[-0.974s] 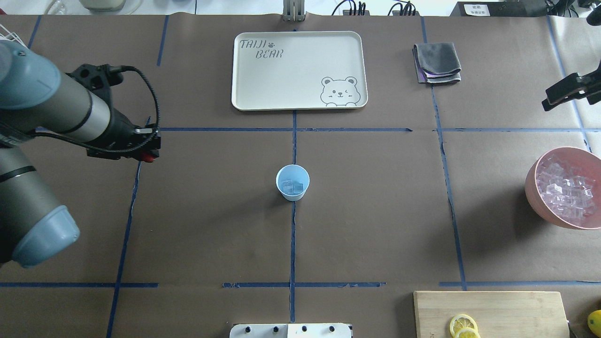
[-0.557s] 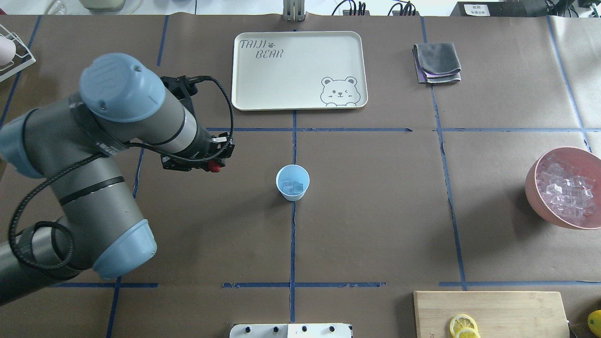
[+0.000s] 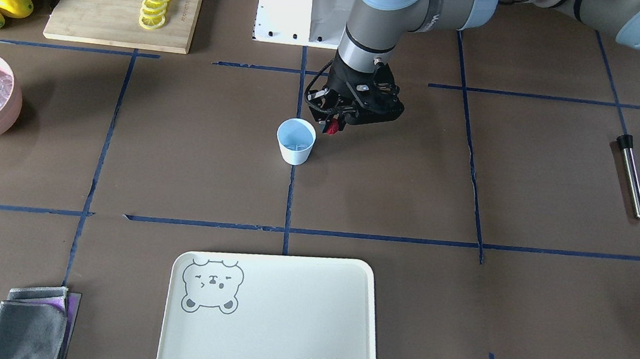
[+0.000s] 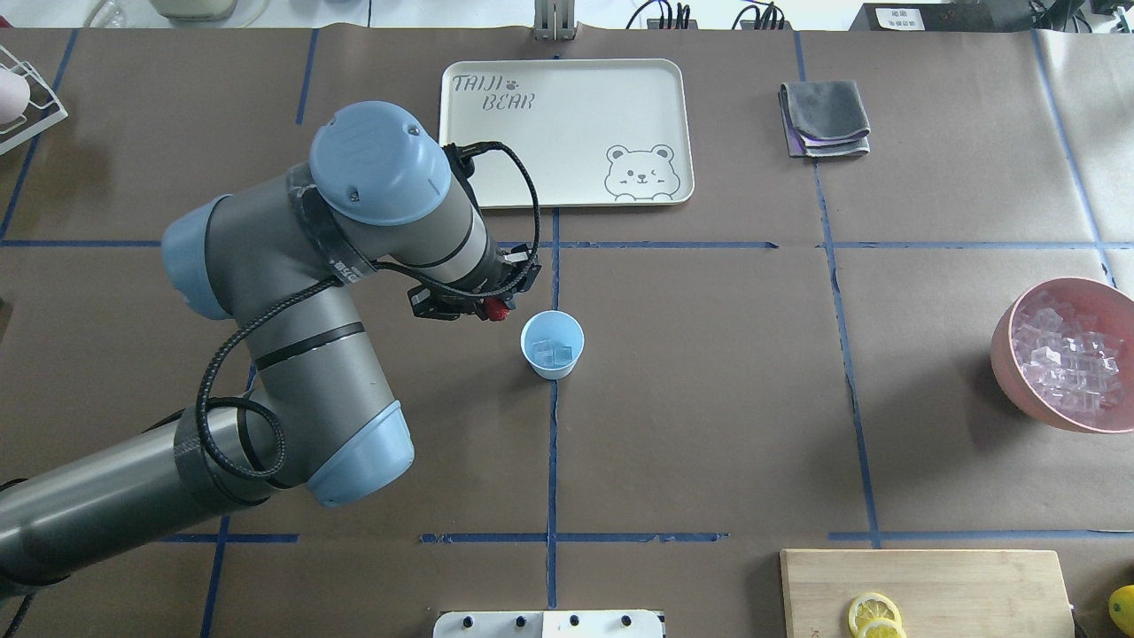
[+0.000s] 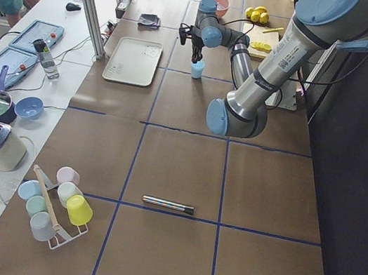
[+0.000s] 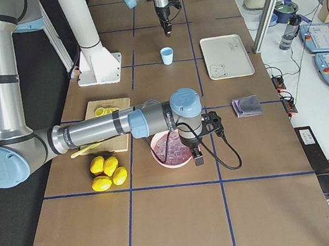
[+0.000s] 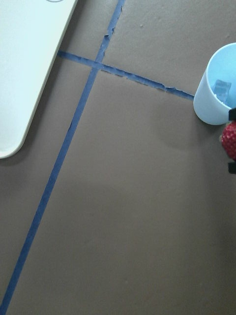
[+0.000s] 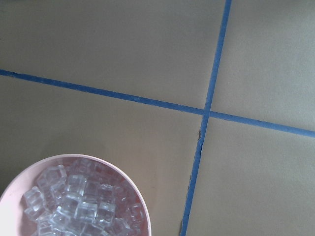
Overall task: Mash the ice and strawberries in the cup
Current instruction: 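Carry the strawberry with the left gripper over the light-blue cup, then open the left gripper to drop the strawberry into the cup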
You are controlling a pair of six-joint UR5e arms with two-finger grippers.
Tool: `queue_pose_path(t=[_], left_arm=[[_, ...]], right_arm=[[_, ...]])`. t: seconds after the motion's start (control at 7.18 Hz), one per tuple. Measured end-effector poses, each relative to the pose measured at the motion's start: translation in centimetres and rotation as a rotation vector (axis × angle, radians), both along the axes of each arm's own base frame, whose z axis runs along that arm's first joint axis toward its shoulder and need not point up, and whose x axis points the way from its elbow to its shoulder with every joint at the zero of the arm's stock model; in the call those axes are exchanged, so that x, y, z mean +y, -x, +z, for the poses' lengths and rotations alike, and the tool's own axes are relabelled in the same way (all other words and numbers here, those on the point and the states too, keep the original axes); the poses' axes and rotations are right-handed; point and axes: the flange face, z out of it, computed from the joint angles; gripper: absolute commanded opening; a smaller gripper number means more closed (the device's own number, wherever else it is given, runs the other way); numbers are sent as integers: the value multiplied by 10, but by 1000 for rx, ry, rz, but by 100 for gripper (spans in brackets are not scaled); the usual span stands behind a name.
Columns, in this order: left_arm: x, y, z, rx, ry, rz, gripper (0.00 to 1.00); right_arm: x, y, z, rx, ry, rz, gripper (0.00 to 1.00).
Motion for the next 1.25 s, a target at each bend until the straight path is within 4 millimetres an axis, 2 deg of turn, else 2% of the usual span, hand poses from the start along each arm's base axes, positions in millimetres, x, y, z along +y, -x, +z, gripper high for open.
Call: queue_pose_path(t=[0.28, 0.7, 0.84, 0.97, 1.11, 1.25], left_arm=[[-1, -22, -11, 19, 4, 4, 1], [7, -42, -6, 19, 7, 25, 6], [6, -46, -3, 23, 5, 27, 29], [5, -49, -2, 27, 3, 28, 94], [5, -50, -2, 29, -1, 31, 100], [5, -50, -2, 30, -6, 34, 100]], right_arm=[[2, -1, 19, -36, 8, 2, 100], [3, -1, 23, -45, 13, 3, 100], [3, -1, 22, -45, 13, 3, 100], [3, -1, 22, -45, 12, 3, 100], [3, -1, 22, -45, 11, 3, 100], [3, -1, 22, -45, 11, 3, 100]])
